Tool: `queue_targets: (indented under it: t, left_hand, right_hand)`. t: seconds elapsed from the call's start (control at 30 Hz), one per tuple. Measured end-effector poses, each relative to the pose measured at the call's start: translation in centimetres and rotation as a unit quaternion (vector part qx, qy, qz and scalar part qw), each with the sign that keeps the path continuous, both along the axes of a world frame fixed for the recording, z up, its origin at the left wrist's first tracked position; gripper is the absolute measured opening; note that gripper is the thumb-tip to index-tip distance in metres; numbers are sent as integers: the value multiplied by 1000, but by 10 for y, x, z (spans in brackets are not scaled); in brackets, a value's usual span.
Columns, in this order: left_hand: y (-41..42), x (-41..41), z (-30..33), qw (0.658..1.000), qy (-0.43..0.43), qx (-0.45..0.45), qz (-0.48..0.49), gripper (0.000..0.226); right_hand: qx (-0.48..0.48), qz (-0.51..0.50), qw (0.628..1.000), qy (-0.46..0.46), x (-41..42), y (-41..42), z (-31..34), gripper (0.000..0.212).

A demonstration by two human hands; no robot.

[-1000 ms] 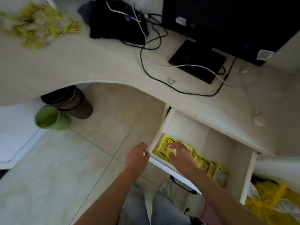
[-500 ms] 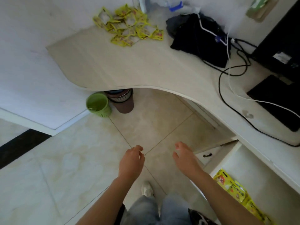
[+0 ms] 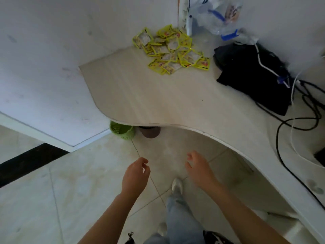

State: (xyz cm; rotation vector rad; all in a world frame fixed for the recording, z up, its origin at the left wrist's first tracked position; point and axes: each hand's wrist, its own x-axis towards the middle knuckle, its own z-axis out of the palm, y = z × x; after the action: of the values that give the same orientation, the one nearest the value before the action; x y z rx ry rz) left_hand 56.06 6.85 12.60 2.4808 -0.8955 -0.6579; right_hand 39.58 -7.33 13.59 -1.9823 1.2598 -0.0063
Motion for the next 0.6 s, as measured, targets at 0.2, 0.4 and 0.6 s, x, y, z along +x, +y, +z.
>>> queue_targets:
  t: [0.2, 0.4, 0.6]
  left_hand:
    - [-82, 45, 9, 1000, -5, -5, 22, 23]
    - [-162, 96, 18, 1000, -26, -10, -15, 20]
    - [-232, 154, 18, 998, -37, 1, -58, 21]
  right_hand:
    - [-16, 29, 999, -13, 47, -91, 12, 35]
    - [-30, 41, 999, -19, 87, -177, 26, 35]
    - [-29, 30, 999, -10, 127, -241, 26, 33]
